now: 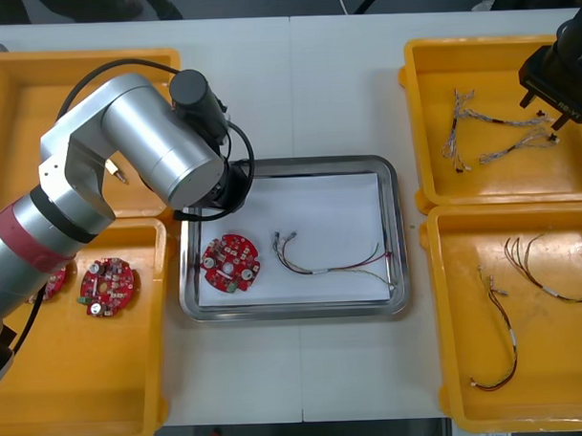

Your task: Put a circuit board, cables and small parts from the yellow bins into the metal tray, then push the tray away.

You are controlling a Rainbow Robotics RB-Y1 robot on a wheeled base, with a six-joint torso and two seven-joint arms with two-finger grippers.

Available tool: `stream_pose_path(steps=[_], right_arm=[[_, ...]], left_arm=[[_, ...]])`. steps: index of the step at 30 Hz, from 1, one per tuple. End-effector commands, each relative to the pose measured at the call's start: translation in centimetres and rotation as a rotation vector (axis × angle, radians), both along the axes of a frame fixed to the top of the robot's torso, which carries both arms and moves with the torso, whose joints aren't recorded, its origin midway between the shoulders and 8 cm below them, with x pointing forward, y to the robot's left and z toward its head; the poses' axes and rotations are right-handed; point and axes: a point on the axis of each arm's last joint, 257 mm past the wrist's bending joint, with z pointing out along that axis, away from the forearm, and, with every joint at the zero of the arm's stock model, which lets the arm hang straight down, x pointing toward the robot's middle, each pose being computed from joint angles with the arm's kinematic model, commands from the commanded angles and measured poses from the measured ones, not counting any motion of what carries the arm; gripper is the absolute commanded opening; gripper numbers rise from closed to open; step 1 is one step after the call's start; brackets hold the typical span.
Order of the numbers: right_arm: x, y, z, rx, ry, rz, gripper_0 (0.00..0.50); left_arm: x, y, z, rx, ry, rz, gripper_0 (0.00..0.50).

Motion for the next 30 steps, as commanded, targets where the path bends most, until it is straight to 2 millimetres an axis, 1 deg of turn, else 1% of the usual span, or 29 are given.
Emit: stream_pose_path(steps=[1,2,3,5,6,8,9,10,11,18,21,26,27,30], right_arm=[[2.5,1.0,2.6,0.061,-0.092,-0.040,0.500],[2.6,0.9,2.3,0.077,-0.094,-0.048,0.500],[2.7,0.9,2.2,0.085,-0.096,-0.054,0.500],[3.0,1.0,1.3,0.111,-0.089,-0.070,0.500],[3.0,0.9,0.9,0.114,-0.084,-0.074,0.500],[3.3,1.1,0.1,0.139,-0.086,-0.108,0.500],[3.4,1.2,-0.1,0.149,-0.087,-0.119,0.500],[3.6,1.6,-0.5,0.164,-0.091,-0.135,0.500],[3.7,1.7,-0.8,0.176,-0.090,-0.150,0.500],[3.6,3.1,-2.2,0.235,-0.069,-0.192,0.500],[3.6,3.1,-2.9,0.245,-0.062,-0.201,0.500],[3.6,2.5,-4.5,0.239,-0.056,-0.222,0.500],[3.7,2.5,-4.5,0.240,-0.056,-0.223,0.500],[3.4,2.2,-5.0,0.235,-0.049,-0.231,0.500]], left_arm=[[-0.5,-1.9,-0.3,-0.082,0.001,0.064,0.032],[-0.5,-1.9,-0.4,-0.084,0.001,0.066,0.088],[-0.5,-2.1,-0.4,-0.088,0.001,0.065,0.117],[-0.5,-2.1,-0.5,-0.091,0.001,0.069,0.221],[-0.6,-2.1,-0.5,-0.092,0.002,0.068,0.249],[-0.6,-2.2,-0.6,-0.092,0.003,0.070,0.373],[-0.6,-2.2,-0.6,-0.093,0.003,0.071,0.402],[-0.6,-2.2,-0.5,-0.094,0.001,0.071,0.458],[-0.6,-2.1,-0.6,-0.093,0.003,0.074,0.500],[-0.6,-2.2,-0.1,-0.096,-0.007,0.077,0.500],[-0.5,-2.0,0.9,-0.102,-0.023,0.080,0.500],[-0.9,-1.1,3.9,-0.115,-0.042,0.091,0.500],[-1.0,-1.0,4.1,-0.115,-0.041,0.091,0.500],[-1.3,-0.1,5.8,-0.113,-0.057,0.101,0.500]])
